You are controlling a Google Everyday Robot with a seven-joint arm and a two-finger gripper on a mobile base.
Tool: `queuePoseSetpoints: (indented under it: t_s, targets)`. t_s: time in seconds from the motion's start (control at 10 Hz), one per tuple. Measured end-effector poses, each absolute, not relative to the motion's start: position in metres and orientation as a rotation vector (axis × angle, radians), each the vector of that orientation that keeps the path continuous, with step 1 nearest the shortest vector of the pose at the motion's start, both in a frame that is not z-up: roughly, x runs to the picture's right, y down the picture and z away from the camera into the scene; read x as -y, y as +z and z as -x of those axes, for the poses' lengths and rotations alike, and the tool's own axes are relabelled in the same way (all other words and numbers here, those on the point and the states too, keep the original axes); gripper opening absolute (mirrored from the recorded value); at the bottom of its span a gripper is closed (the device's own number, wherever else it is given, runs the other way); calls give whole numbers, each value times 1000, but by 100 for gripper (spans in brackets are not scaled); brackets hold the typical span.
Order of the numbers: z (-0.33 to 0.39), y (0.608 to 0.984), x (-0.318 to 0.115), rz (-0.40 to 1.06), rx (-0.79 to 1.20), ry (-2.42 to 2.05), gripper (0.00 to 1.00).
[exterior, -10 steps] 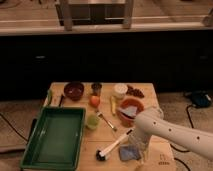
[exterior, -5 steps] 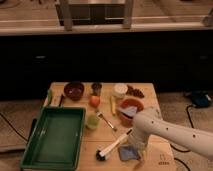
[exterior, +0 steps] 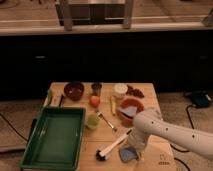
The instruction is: Place sponge in tray
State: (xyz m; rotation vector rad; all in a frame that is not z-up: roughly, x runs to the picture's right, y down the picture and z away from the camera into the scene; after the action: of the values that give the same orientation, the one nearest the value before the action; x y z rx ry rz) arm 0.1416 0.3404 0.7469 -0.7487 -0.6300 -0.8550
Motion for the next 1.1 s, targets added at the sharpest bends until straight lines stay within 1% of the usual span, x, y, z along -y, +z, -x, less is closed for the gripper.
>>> queuePoseSetpoints:
  t_s: [0.1,0.2,0.3,0.7,1.1]
  targets:
    - [-140,746,-341,740,642,-864,7]
    - [-139,745,-341,733,648,-869,2]
    - [-139,743,-340,725,652,-877,0]
    - [-135,714,-308,684,648,-946,0]
    - [-112,684,-277,668,686,-1081,0]
